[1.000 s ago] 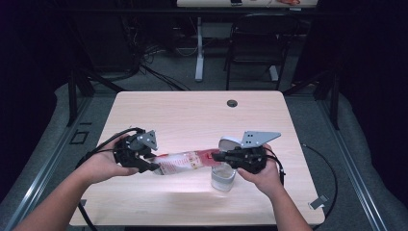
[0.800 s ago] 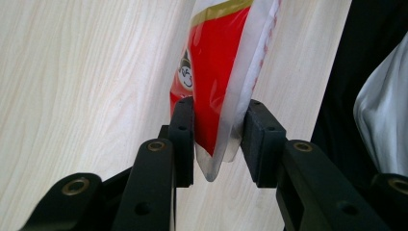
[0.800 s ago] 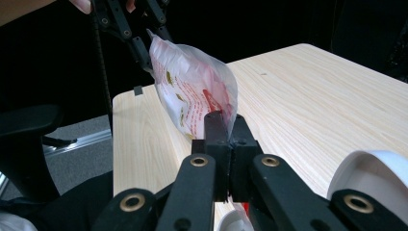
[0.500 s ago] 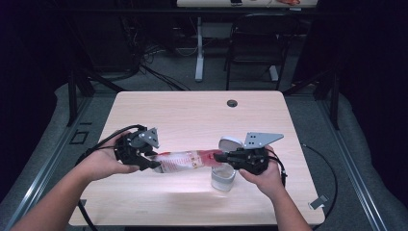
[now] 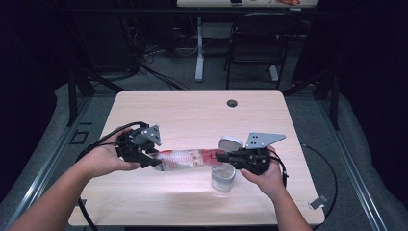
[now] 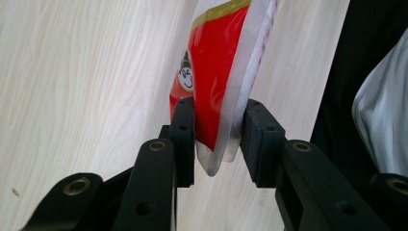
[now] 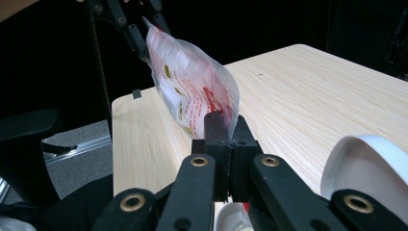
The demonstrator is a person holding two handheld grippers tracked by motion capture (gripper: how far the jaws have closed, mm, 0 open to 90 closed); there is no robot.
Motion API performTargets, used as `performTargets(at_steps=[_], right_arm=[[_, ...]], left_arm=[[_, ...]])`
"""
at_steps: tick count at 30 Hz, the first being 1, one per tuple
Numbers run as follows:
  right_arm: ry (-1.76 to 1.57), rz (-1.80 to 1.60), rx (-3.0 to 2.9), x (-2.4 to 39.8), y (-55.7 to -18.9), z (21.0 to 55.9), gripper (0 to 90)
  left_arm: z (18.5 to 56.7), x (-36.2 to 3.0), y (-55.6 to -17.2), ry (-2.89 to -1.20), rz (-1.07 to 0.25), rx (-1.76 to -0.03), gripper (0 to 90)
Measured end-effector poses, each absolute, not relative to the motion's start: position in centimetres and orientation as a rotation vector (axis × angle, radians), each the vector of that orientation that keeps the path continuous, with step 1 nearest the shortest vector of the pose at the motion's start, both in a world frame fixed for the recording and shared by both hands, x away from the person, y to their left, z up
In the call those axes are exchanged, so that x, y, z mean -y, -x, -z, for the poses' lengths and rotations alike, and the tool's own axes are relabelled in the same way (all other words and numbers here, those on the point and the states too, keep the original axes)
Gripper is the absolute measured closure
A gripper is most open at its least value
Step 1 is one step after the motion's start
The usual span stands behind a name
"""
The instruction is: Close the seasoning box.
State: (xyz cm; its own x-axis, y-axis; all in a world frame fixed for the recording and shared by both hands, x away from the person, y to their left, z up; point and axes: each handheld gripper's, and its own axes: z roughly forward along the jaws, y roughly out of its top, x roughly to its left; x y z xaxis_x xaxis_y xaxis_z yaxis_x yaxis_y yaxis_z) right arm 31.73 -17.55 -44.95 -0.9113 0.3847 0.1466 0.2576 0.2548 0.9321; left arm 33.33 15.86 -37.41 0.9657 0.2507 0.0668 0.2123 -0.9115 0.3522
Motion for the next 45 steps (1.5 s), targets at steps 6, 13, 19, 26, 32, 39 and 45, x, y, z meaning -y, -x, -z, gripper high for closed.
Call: performTargets(at_steps=[6, 13, 19, 26, 32, 39, 45], right_arm=[[-0.625, -1.750, -2.400, 17.8, -31.8, 45.1, 89.7], [-0.641, -1.768, -2.402, 18.0, -31.7, 45.1, 89.7], [-0.644, -1.772, -2.405, 18.1, -31.6, 45.1, 89.7], [-0.656, -1.776, -2.404, 18.4, -31.7, 45.3, 89.6], [-0.660, -1.780, -2.405, 18.4, -31.7, 45.4, 89.6], [-0.665, -1.778, -2.408, 18.4, -31.8, 45.5, 89.6], [-0.665, -1.776, -2.407, 18.4, -31.8, 45.5, 89.6]], left_arm=[[37.0, -15.6, -33.4, -2.773, -0.159, -0.327, 68.8], [36.5, -15.5, -33.3, -2.779, -0.157, -0.318, 69.0], [36.0, -15.3, -33.2, -2.781, -0.152, -0.318, 69.1], [35.7, -15.0, -33.2, -2.783, -0.157, -0.316, 69.2], [35.6, -15.1, -33.2, -2.773, -0.152, -0.321, 69.3], [35.4, -15.0, -33.3, -2.780, -0.160, -0.313, 69.4], [35.3, -14.9, -33.4, -2.780, -0.164, -0.311, 69.5]])
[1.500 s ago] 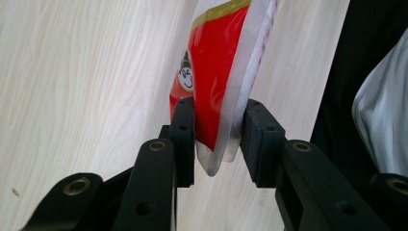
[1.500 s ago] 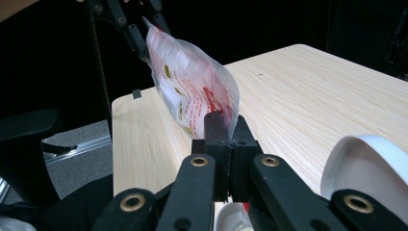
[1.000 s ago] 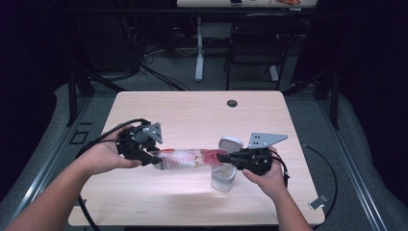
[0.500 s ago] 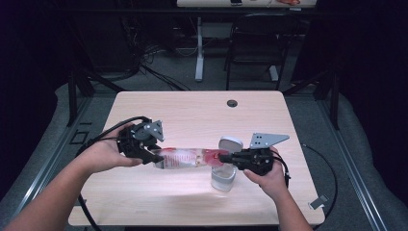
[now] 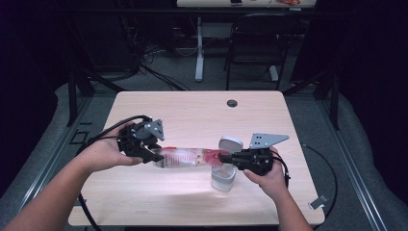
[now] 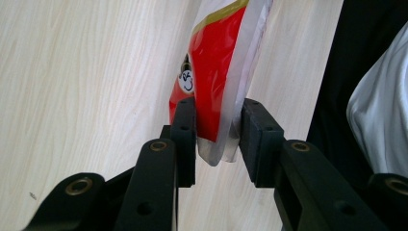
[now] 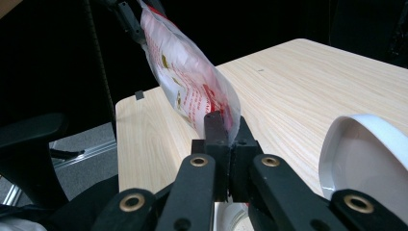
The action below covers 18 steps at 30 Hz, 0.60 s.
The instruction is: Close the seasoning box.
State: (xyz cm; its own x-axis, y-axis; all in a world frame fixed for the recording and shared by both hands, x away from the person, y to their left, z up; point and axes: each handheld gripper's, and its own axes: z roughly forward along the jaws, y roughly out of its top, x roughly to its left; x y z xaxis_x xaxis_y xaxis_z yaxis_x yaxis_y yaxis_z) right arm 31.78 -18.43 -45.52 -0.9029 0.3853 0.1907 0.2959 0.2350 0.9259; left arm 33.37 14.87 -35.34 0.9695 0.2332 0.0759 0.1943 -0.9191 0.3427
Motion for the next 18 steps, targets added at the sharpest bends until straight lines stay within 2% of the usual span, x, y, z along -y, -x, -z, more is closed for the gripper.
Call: performTargets(at_steps=[18], right_arm=[[-0.674, -1.771, -2.408, 18.39, -31.81, 45.66, 89.6]], left_arm=[[35.06, -14.70, -33.51, -2.791, -0.169, -0.304, 69.7]])
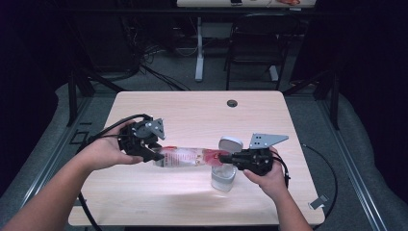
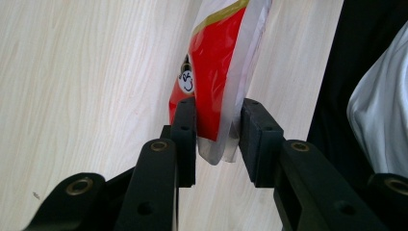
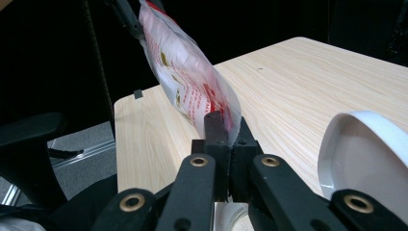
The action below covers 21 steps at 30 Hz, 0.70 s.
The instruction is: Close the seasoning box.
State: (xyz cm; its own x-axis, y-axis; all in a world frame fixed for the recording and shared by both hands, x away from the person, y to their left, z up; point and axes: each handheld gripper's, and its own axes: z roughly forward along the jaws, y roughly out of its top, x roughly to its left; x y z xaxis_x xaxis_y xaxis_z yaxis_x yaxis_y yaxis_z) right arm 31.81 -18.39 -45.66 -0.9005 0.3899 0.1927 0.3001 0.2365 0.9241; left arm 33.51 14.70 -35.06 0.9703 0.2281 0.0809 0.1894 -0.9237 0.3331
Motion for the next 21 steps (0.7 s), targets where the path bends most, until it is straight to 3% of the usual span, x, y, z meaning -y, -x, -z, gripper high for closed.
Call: performTargets(at_steps=[21], right_arm=[[-0.681, -1.757, -2.404, 18.66, -31.80, 45.69, 89.5]], left_arm=[[34.32, -14.02, -33.67, -2.819, -0.181, -0.277, 70.0]])
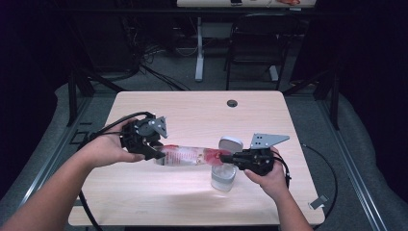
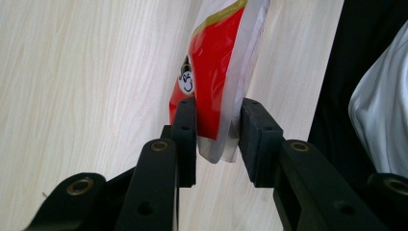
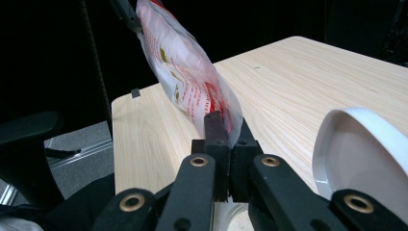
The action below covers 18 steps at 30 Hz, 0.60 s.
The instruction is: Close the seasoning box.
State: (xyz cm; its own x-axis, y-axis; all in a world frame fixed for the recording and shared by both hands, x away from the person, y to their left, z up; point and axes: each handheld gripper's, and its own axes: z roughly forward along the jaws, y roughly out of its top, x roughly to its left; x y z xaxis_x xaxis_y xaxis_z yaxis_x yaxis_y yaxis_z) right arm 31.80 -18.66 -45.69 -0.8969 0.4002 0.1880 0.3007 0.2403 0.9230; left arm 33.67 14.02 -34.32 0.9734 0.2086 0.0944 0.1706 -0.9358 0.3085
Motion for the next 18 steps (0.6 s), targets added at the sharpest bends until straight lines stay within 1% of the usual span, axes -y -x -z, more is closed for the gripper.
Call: performTargets(at_steps=[18], right_arm=[[-0.699, -1.752, -2.401, 19.17, -31.87, 45.93, 89.5]], left_arm=[[33.33, -13.08, -33.83, -2.833, -0.196, -0.248, 70.3]])
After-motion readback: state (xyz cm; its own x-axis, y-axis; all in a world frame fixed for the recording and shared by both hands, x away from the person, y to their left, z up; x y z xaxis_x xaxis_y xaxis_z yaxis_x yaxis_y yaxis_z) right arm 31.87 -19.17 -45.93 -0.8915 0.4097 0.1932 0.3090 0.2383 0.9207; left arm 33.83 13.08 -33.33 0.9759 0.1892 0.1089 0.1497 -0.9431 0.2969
